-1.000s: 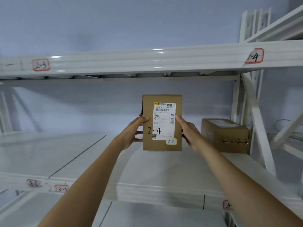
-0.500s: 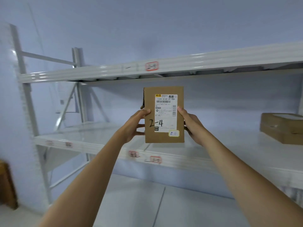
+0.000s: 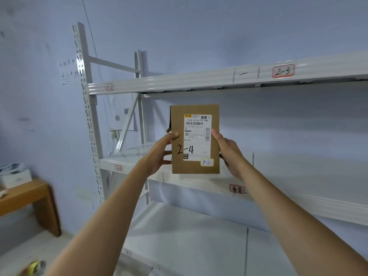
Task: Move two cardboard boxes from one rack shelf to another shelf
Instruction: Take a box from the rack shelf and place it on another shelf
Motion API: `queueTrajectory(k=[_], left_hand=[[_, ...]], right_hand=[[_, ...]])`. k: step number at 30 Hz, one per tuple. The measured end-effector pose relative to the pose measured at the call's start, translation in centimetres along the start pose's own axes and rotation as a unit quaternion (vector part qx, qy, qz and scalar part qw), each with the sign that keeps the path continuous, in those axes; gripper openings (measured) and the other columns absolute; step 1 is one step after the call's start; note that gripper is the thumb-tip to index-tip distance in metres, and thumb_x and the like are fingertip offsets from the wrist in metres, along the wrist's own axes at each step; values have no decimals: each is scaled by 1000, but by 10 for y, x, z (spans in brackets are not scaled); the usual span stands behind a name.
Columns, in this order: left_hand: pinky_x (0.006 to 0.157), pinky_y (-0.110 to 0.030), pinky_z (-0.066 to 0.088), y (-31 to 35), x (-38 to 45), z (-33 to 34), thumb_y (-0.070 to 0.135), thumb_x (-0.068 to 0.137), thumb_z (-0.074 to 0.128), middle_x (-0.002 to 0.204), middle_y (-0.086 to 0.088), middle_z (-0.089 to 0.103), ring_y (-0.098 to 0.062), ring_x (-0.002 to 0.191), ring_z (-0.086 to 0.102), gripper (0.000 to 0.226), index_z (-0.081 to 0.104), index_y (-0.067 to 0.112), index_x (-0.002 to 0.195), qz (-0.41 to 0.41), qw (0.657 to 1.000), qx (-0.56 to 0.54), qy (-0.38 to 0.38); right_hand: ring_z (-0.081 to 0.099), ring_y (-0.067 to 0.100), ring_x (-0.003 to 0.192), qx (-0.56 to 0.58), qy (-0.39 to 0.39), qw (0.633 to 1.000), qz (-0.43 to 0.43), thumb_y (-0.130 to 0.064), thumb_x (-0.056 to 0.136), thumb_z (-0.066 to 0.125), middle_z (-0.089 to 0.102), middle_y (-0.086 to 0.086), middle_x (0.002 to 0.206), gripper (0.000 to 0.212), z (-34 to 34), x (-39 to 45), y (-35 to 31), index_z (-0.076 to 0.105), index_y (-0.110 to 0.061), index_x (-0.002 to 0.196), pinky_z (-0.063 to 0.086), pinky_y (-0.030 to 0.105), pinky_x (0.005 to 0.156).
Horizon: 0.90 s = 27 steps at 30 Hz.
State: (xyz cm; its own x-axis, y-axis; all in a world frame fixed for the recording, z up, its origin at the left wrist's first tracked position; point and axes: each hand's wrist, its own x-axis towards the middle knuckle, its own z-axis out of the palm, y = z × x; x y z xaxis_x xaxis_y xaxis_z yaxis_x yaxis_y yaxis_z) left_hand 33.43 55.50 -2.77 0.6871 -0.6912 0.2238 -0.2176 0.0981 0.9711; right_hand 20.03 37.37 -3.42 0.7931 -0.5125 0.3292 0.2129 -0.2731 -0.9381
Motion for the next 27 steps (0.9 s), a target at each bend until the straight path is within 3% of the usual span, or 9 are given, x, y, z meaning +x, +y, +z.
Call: queueTrajectory(k=[8,13,19,23,27], left_hand=[[101,-51,52,-12,62,-61,49,101,48,124,-2,63,-24,112,64,21,62,37,112,22,1000,9,-1],[100,-52,54,-26,101,-104,49,101,51,135,-3,63,-31,123,62,22,61,39,117,26,1000,4,-9],[104,-56,52,-42,131,-155,52,86,58,145,-13,58,-38,130,58,38,59,40,121,32,999,-12,-30],[105,-57,51,-52,148,-181,51,86,57,143,-9,61,-36,130,58,42,57,39,126,37,998,-26,-43],[102,-55,53,-74,169,-206,49,87,60,145,-8,61,-36,134,56,61,52,29,144,41,995,-55,-69]], right_hand=[[76,17,98,4,9,1000,-29,-65,93,53,80,-2,106,56,48,77,20,75,-18,114,53,23,77],[76,19,98,-13,5,999,-34,-66,92,53,81,-1,103,63,78,123,29,74,-12,115,54,24,78],[74,14,99,-19,17,999,-37,-73,82,59,79,-5,106,70,120,155,43,71,-13,116,51,22,75],[74,12,98,-21,29,999,-38,-71,84,60,78,-5,107,68,141,166,50,70,-14,119,50,19,71],[69,3,93,-22,63,997,-40,-63,88,62,74,-3,112,60,163,164,57,66,-12,120,45,14,65]])
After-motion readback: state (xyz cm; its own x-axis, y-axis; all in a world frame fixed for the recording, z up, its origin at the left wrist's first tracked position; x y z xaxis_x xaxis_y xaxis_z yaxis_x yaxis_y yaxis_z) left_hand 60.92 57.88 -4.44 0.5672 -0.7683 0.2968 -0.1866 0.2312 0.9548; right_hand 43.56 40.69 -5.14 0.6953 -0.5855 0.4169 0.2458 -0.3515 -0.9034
